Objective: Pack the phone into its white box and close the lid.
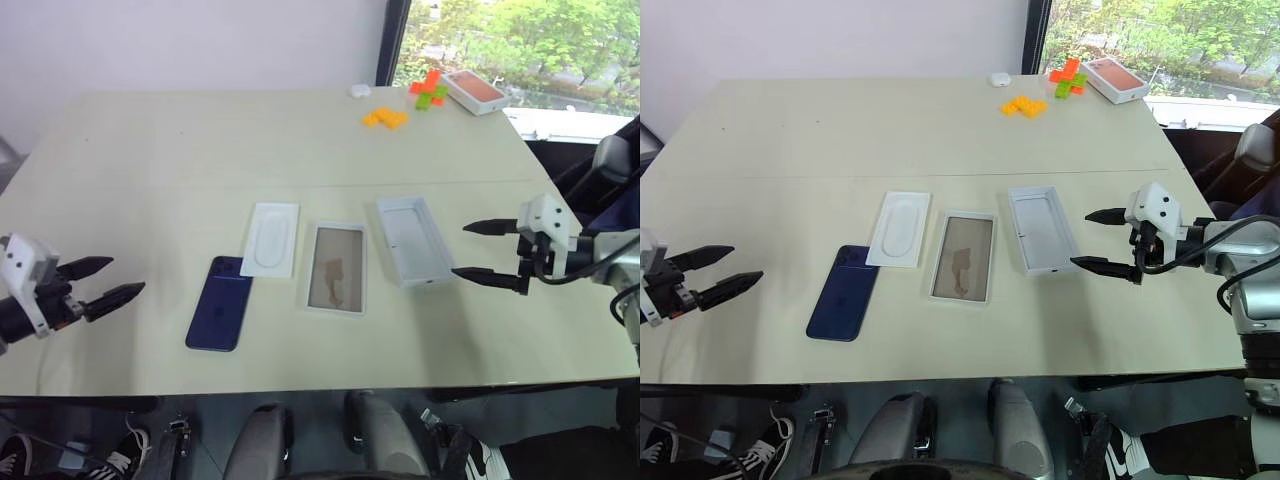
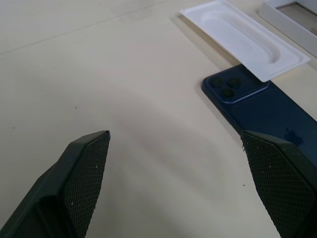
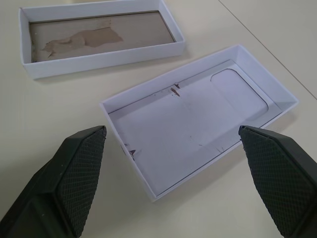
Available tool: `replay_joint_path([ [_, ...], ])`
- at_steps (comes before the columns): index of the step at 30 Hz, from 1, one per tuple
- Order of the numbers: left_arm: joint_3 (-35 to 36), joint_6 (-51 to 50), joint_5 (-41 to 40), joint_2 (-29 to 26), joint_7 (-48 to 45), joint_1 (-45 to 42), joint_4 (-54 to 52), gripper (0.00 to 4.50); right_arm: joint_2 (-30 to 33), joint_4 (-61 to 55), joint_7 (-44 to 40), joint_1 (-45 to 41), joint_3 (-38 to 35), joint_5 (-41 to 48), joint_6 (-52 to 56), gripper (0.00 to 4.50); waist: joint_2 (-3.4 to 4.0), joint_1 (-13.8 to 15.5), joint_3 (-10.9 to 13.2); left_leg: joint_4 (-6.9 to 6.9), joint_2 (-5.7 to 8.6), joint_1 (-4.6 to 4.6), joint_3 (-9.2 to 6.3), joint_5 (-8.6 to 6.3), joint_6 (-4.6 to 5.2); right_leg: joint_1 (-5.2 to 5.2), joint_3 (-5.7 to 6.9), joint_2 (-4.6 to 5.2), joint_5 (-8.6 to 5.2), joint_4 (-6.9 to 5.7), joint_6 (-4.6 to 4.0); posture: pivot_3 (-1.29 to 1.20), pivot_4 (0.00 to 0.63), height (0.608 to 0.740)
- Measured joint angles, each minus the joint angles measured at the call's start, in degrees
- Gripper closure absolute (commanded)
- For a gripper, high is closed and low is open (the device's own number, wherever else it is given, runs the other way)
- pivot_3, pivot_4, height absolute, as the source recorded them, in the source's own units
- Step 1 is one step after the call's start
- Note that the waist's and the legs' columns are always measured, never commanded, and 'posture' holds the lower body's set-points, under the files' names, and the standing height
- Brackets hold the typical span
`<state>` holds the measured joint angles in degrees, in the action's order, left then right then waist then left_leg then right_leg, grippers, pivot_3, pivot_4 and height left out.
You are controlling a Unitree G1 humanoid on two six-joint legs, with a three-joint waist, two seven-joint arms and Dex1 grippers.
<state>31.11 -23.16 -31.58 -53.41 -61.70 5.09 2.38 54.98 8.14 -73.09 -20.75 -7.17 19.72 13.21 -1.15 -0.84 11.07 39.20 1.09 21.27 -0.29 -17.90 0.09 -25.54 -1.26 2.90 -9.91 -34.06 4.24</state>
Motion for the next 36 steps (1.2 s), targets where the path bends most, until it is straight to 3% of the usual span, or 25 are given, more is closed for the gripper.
replay_joint_path([
  [15, -0.76, -0.19, 0.62, 0.01, 0.68, -3.47, 1.7, 0.05, -0.42, 0.36, 0.75, -0.27, 0.41, -0.63, -0.04, 0.0, 0.0, 0.01, 0.0, 0.0, 0.0, 0.0, 0.0, 0.0, 0.0, 0.0, 0.0, 0.0, 0.01, -0.01, 0.01, 0.0, 0.15, 0.74],
  [26, -3.58, -4.47, 1.36, 2.23, 7.61, -6.51, -0.49, 0.05, -2.29, 1.1, 2.06, -2.85, 2.13, -1.4, 0.07, 0.0, -0.02, 0.02, -0.01, 0.01, 0.02, 0.0, -0.01, 0.0, -0.01, 0.0, -0.01, 0.02, 0.13, -0.04, 0.18, 0.0, 0.15, 0.74],
  [32, -5.04, -12.85, -1.79, 2.38, 9.95, -12.59, -1.47, 0.05, -3.44, -1.52, 4.12, -3.71, 3.64, -2.93, -1.46, 0.0, -0.02, 0.09, -0.01, 0.02, 0.02, -0.01, -0.03, 0.0, -0.01, 0.0, 0.01, 0.0, 0.15, -0.07, 0.2, 0.0, 0.15, 0.74],
  [36, -7.74, -23.2, -5.33, 7.31, 15.67, -22.35, -0.36, 0.05, -6.21, -4.76, 5.56, -6.03, 6.46, -4.54, -2.47, 0.0, -0.05, 0.16, -0.02, 0.07, 0.05, -0.01, -0.08, 0.03, -0.04, 0.03, 0.03, -0.02, 0.16, -0.13, 0.22, 0.0, 0.15, 0.74],
])
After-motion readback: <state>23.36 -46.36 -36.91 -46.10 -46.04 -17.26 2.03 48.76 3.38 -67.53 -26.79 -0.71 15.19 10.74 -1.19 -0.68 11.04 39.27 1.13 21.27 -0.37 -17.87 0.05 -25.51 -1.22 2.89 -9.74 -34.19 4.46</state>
